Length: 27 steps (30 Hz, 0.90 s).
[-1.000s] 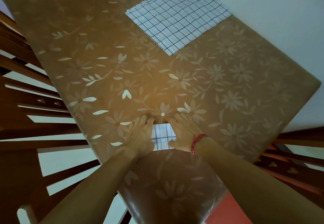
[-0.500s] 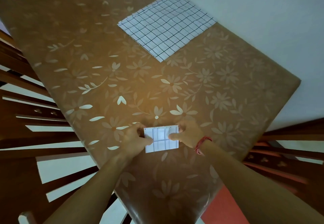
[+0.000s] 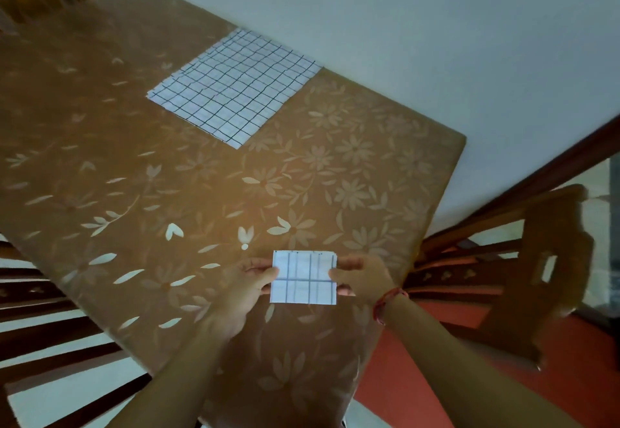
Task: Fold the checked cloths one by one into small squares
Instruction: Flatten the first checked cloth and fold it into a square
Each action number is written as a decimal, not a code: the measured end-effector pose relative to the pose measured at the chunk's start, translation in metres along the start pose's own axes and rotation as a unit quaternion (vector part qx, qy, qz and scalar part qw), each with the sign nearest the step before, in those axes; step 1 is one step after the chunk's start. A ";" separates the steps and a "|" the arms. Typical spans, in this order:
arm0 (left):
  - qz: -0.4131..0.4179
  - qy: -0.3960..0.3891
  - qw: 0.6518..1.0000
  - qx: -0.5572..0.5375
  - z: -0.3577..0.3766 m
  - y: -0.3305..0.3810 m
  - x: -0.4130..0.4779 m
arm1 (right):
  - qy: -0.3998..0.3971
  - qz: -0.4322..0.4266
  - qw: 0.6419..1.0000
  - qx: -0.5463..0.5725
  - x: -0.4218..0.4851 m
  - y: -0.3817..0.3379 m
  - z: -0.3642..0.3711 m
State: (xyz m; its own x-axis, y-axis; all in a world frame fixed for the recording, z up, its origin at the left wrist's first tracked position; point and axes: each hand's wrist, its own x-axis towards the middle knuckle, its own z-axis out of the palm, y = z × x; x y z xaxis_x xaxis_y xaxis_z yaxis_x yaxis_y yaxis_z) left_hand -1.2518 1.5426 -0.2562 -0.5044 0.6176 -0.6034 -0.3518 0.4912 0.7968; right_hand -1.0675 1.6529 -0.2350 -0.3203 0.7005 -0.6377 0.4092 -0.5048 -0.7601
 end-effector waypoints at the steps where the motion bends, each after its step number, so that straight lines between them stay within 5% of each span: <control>1: 0.000 -0.002 1.000 0.002 0.007 0.003 -0.001 | 0.014 0.002 1.000 0.008 -0.002 0.001 -0.007; 15: 0.062 -0.094 0.986 0.125 0.092 0.031 0.006 | 0.135 0.047 0.986 0.082 -0.026 0.020 -0.076; 27: 0.095 -0.094 0.960 0.244 0.125 0.040 0.041 | 0.152 0.086 0.976 0.130 0.002 0.024 -0.090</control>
State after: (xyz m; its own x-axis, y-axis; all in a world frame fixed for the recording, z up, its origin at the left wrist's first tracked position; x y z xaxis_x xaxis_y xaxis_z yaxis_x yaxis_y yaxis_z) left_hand -1.1880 1.6640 -0.2527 -0.3553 0.8021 -0.4800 0.1678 0.5599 0.8114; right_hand -0.9818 1.6877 -0.2433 0.0181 0.6911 -0.7226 0.1916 -0.7117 -0.6759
